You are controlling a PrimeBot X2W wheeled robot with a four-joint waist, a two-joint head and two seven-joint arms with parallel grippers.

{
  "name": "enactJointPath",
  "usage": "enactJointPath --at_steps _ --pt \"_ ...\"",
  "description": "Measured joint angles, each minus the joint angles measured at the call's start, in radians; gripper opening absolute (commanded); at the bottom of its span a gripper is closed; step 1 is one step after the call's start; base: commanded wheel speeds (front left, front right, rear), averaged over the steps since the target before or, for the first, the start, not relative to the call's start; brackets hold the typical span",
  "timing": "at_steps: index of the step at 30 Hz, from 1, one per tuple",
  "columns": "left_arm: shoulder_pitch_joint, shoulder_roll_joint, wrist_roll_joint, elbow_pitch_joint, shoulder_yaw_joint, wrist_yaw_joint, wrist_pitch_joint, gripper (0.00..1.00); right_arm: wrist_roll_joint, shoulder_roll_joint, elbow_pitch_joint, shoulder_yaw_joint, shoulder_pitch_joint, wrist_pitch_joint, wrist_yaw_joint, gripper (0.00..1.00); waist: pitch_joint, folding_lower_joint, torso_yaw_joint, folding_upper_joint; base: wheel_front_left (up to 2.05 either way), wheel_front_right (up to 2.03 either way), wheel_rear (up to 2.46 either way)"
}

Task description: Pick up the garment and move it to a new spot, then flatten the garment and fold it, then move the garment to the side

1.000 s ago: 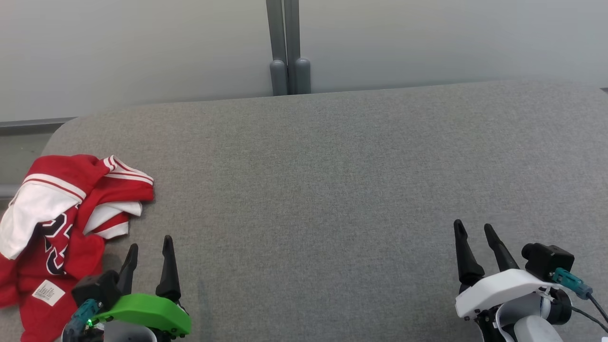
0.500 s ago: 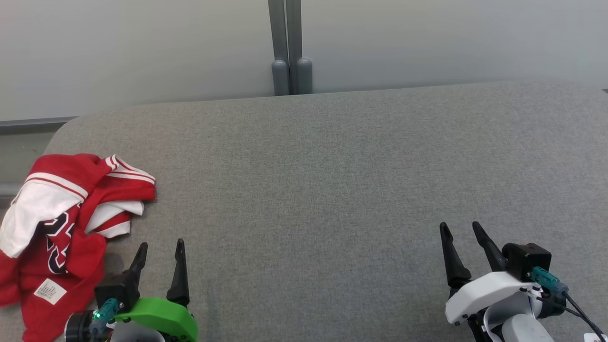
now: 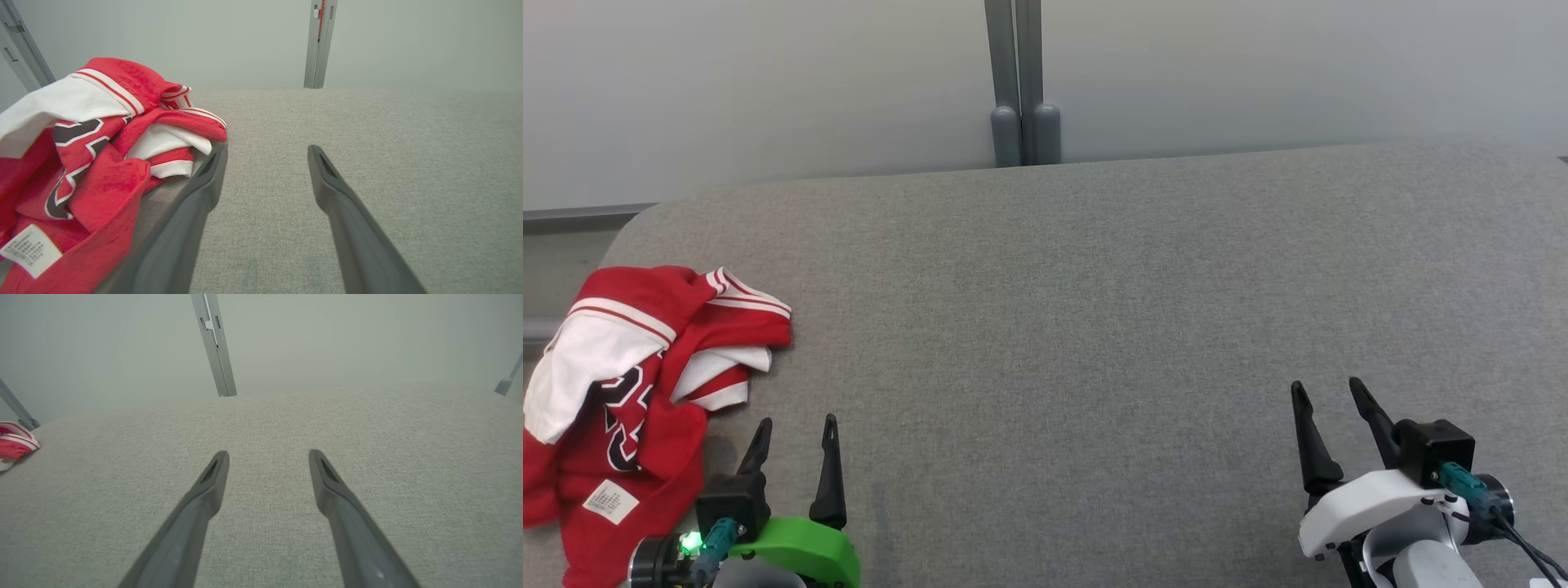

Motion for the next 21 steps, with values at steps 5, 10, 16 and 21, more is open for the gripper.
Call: enactJointPath --at_steps 5,10,16,21 --pt "0.0 -0.005 0.033 0.004 0.01 0.01 -0.009 1.0 -0.036 0.0 -0.002 -0.02 0.0 -0.011 0.0 1.0 -0.003 0.0 0.002 0.0 0.0 0.0 0.0" --pt "0.0 -0.009 0.07 0.004 0.011 0.009 -0.019 1.0 -0.054 0.001 0.001 -0.03 0.001 -0.019 0.0 1.0 0.0 0.0 0.007 0.0 0.0 0.0 0.0" --pt "-0.001 -0.014 0.102 0.0 0.021 0.008 -0.029 1.0 -0.07 0.001 0.001 -0.021 0.002 -0.03 0.0 1.0 0.006 0.0 0.036 0.0 0.0 0.0 0.0" --pt "-0.004 -0.017 0.102 -0.001 0.039 0.004 -0.029 1.0 -0.063 0.001 -0.003 -0.005 0.003 -0.03 0.0 1.0 0.01 0.0 0.085 0.0 0.0 0.0 0.0"
